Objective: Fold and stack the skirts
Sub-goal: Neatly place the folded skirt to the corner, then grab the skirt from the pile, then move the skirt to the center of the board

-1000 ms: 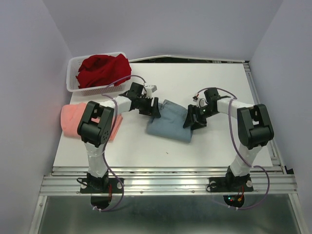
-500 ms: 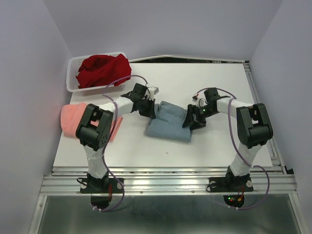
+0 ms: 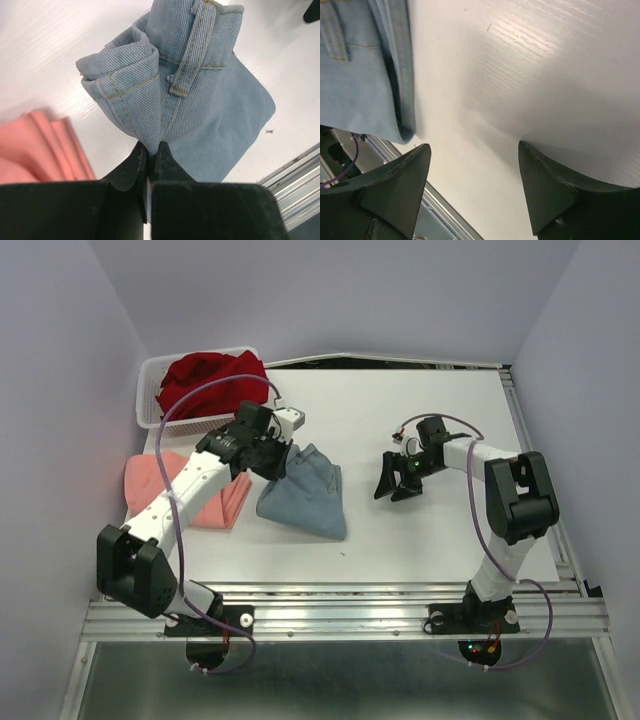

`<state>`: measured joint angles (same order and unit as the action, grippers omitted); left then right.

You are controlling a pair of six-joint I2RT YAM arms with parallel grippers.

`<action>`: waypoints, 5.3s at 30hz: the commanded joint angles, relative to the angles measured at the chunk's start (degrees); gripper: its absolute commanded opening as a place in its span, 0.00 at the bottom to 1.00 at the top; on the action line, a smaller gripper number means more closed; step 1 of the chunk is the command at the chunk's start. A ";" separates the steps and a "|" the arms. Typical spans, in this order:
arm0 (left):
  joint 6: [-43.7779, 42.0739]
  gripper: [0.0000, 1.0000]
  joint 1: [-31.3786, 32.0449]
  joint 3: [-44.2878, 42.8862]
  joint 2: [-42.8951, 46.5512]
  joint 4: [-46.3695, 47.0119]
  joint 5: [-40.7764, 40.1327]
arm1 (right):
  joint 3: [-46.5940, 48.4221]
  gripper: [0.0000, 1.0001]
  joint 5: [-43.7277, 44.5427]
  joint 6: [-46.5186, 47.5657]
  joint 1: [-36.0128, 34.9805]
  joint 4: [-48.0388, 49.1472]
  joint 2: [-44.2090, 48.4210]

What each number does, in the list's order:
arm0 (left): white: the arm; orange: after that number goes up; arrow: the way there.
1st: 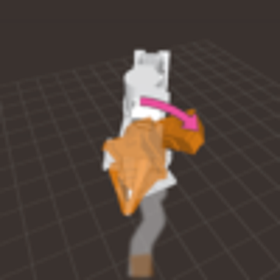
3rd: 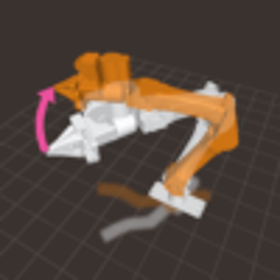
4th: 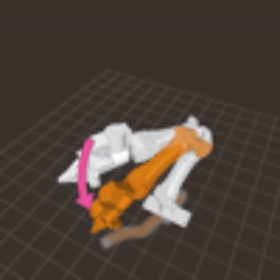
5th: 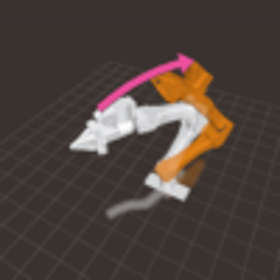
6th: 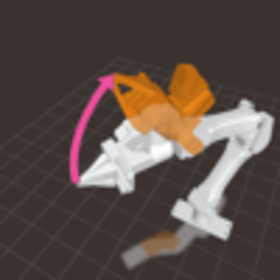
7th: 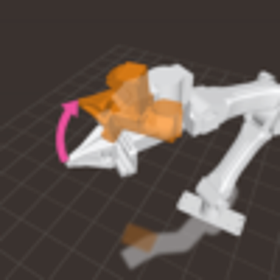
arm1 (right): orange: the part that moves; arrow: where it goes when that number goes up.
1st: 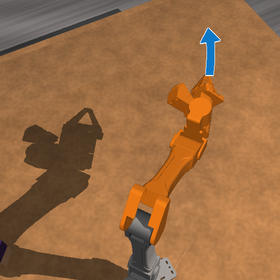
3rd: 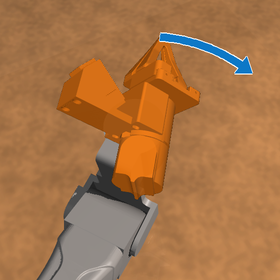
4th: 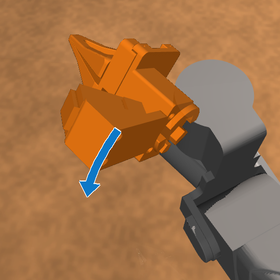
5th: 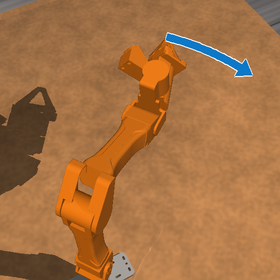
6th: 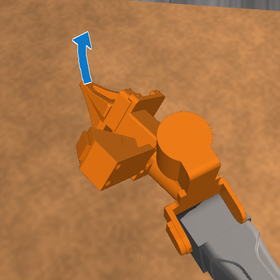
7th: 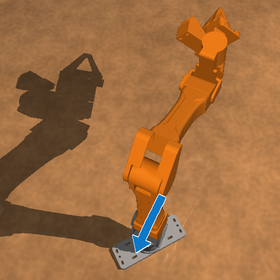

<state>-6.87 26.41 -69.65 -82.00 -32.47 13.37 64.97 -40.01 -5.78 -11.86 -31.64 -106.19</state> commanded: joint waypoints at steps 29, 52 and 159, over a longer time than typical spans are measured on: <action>-22.74 0.00 -29.31 -16.31 8.08 -17.90 -2.64 | 5.25 0.76 2.57 3.76 0.34 -4.31 -2.00; -30.84 0.00 -44.26 3.03 -2.46 7.68 -8.70 | 4.73 0.75 2.66 5.08 0.34 -6.33 -2.09; -42.16 0.03 36.76 7.15 -14.52 39.69 -24.26 | 25.91 0.87 -6.57 26.26 38.67 -29.44 6.09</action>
<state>-41.87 57.04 -65.43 -103.77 1.43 -9.37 89.12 -42.09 18.44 27.66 -57.14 -101.08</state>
